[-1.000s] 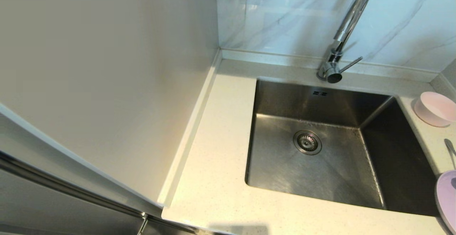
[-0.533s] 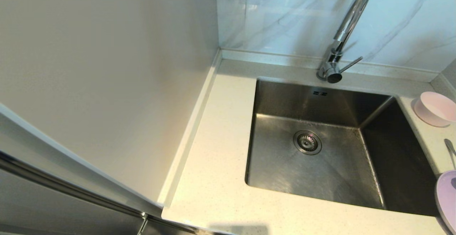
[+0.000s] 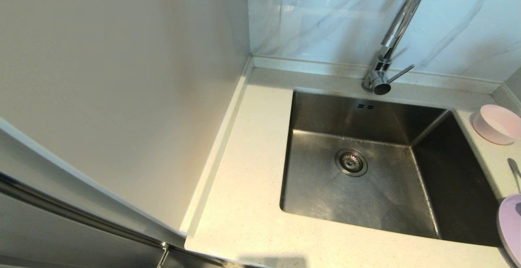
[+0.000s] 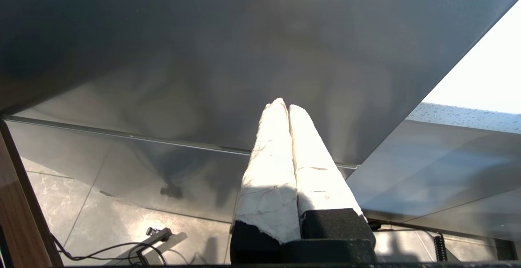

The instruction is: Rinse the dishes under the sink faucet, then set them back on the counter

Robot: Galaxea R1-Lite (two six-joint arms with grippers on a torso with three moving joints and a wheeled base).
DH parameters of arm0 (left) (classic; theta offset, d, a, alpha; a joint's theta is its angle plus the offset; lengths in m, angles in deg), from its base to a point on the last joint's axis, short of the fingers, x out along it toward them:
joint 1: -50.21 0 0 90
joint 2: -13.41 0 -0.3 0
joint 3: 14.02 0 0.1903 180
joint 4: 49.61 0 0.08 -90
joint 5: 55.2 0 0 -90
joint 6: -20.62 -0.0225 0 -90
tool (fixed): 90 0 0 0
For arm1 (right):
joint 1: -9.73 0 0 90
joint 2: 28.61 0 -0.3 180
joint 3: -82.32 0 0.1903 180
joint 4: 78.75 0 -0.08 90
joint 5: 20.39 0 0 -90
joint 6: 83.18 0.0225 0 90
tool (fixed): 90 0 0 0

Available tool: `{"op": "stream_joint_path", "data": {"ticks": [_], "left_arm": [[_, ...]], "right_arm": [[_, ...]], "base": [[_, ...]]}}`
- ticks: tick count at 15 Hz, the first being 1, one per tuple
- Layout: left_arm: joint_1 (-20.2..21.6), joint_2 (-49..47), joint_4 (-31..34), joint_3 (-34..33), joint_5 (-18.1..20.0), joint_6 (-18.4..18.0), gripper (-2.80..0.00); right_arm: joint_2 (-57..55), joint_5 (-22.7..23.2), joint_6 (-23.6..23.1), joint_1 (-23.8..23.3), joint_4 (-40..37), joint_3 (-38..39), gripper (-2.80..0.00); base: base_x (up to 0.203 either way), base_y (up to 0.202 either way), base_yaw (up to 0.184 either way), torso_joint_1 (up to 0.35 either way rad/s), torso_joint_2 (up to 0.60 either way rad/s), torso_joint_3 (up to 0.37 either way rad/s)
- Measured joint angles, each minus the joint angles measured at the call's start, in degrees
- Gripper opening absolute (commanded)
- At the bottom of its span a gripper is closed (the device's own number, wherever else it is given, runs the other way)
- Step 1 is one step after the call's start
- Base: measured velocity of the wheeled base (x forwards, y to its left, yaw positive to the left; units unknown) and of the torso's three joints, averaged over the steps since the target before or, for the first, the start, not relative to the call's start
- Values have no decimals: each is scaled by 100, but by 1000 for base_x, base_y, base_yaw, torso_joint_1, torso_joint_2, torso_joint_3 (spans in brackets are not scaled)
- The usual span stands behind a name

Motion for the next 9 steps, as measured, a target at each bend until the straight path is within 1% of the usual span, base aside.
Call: {"op": "stream_joint_path", "data": {"ticks": [9], "left_arm": [[0, 0, -2, 0, -2, 0, -280]], "right_arm": [[0, -4, 25, 0, 0, 0, -280]], "base": [[0, 0, 0, 0, 0, 0]]}}
